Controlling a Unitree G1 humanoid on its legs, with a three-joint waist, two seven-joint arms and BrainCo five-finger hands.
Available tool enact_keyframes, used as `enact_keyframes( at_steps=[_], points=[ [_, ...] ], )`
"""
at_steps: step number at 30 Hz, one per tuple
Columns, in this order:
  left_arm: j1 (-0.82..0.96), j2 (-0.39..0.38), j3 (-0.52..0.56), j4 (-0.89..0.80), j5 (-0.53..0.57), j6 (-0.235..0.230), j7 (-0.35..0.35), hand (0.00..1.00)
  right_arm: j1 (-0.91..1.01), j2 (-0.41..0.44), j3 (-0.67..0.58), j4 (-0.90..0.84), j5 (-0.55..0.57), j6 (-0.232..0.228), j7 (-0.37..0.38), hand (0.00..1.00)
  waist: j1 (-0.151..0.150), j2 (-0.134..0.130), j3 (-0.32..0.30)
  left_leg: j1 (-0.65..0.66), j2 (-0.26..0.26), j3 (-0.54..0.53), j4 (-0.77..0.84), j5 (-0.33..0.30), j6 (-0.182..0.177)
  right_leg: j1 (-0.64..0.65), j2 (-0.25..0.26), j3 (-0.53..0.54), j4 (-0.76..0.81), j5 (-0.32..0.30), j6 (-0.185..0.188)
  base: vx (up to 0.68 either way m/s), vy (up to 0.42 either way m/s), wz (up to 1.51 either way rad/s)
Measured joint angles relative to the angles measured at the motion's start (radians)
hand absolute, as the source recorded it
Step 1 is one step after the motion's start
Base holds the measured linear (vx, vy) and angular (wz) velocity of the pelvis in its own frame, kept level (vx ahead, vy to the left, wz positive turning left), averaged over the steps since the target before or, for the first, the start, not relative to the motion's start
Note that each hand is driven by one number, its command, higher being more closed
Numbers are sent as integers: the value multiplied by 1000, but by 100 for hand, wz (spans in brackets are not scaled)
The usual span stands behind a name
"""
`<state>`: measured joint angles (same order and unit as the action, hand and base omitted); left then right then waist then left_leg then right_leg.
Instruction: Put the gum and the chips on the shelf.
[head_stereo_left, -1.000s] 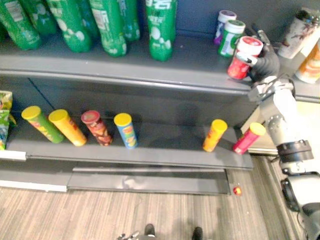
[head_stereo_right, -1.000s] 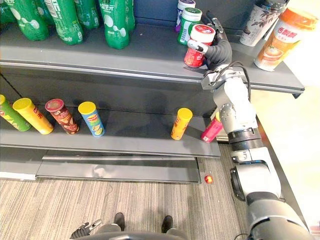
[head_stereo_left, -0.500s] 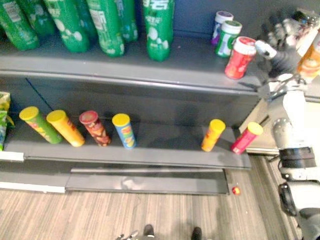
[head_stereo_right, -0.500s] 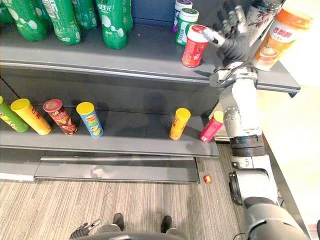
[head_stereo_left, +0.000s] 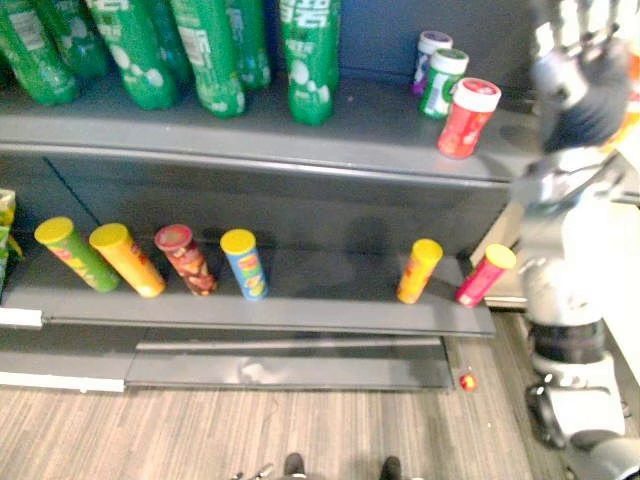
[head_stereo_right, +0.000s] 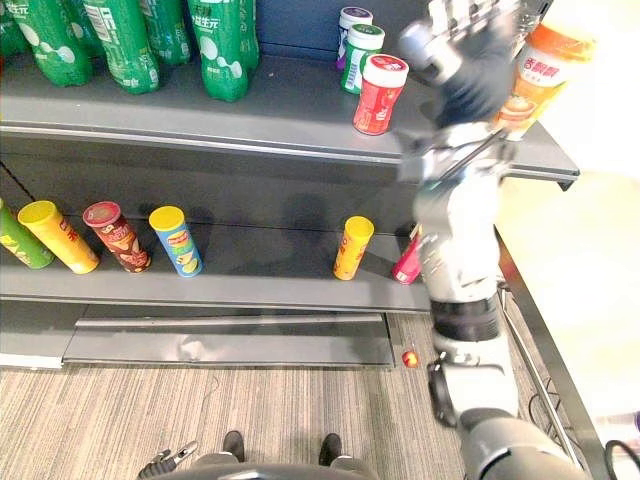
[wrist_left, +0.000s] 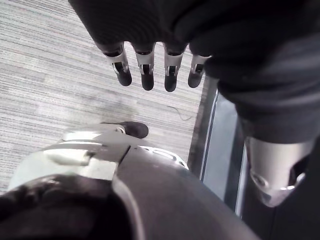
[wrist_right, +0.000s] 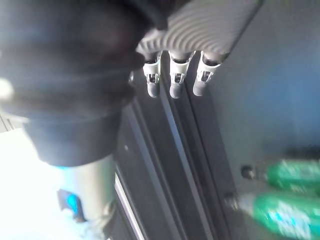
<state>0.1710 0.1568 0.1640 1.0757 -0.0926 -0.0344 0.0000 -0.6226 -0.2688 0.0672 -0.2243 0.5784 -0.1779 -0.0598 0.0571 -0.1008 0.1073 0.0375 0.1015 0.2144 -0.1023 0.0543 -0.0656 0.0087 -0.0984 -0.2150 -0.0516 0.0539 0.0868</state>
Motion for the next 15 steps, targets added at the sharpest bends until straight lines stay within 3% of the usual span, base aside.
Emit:
enact_keyframes(
  at_steps=[6,15],
  points=[
    [-5,4,1,0,34,-9,5,0,156,98,305,-8,-86,39,126,0,11,-14,-9,-1,-1,0,0,-5,-7,-1,-1,2,1,0,-1,0,0,0],
    [-5,5,0,4,69,-11,31,0,284,109,443,-17,-98,43,241,0,2,-16,-13,1,-1,6,0,-5,-7,-8,-2,7,15,-4,-5,0,0,-1]
  ],
)
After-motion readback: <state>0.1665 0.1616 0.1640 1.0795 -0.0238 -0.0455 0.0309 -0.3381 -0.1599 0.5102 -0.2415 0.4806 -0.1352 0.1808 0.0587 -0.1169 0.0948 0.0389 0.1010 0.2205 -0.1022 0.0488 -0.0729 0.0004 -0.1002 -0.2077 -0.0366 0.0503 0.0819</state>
